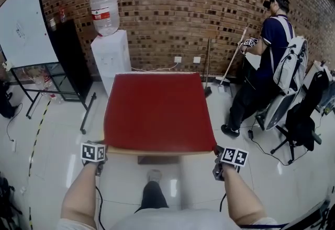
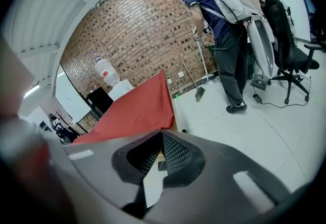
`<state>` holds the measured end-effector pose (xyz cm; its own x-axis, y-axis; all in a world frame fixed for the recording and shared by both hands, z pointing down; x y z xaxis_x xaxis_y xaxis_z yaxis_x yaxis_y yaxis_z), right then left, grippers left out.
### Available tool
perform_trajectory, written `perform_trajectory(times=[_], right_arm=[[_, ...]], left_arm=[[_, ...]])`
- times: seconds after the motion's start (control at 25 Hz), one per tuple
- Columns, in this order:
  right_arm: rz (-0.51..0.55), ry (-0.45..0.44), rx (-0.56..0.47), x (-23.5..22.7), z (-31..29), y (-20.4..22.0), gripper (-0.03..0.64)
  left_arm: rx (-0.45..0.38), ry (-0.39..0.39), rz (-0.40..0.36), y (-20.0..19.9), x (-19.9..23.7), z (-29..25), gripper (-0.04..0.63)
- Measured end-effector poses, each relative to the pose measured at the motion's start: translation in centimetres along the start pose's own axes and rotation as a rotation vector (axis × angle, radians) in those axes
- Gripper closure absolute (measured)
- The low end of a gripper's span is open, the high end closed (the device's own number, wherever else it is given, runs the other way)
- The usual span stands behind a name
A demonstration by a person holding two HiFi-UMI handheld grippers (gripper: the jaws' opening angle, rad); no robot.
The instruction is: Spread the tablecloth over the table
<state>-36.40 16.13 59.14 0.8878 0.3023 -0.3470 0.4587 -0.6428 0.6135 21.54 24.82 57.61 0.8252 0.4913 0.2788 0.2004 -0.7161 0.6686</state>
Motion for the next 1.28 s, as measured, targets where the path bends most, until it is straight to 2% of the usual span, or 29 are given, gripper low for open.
perform_trajectory(times=[0.2, 0.36, 0.44, 0.56, 0.72, 0.92, 1.0, 1.08, 1.16, 1.28], right_arm=[[0.054, -0.002, 0.036, 0.1, -0.4, 0.7, 0.606], [0.077, -0.041, 0.064, -0.2, -0.5, 1.1, 0.527], [0.080, -0.052, 0.080, -0.4, -0.2, 1.3, 0.519], [0.099, -0.061, 0.105, -1.0, 0.5, 1.6, 0.486], [0.119, -0.088, 0.129, -1.7, 1.8, 1.5, 0.462], [0.150, -0.138, 0.124, -1.5, 4.0, 1.7, 0.453], [0.167, -0.162, 0.132, -1.3, 5.0, 2.1, 0.453], [0.190, -0.192, 0.141, -0.7, 6.0, 2.6, 0.456], [0.207, -0.240, 0.154, 0.3, 7.1, 3.6, 0.472], [0.214, -0.334, 0.158, 3.0, 9.3, 5.1, 0.542]], left_arm=[[-0.001, 0.034, 0.038, 1.0, 0.5, 0.0, 0.544], [-0.003, 0.066, 0.057, 1.9, 0.8, 0.2, 0.459], [0.014, 0.078, 0.068, 2.6, 1.2, 0.7, 0.412], [0.025, 0.083, 0.088, 4.1, 1.9, 1.9, 0.388], [-0.031, 0.078, 0.111, 5.0, 2.2, 4.0, 0.388], [-0.142, 0.129, 0.125, 5.6, 0.4, 6.8, 0.388], [-0.158, 0.180, 0.122, 6.0, -1.3, 7.4, 0.390], [-0.157, 0.267, 0.107, 6.2, -3.7, 7.6, 0.394], [-0.154, 0.350, 0.072, 6.3, -6.4, 7.7, 0.433], [-0.183, 0.469, 0.052, 6.3, -10.5, 7.9, 0.579]])
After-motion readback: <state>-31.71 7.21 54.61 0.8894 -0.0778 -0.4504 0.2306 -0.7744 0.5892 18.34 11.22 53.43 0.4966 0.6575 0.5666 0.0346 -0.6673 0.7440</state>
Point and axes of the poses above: the fingertips, and each gripper's own axes: z backward along the fingers, x to its left, y out of its underside, the point moved 9 cm from there along z, backward along the fingers, and after that the axes turned 13 degrees about y, right-handed, at the moved point
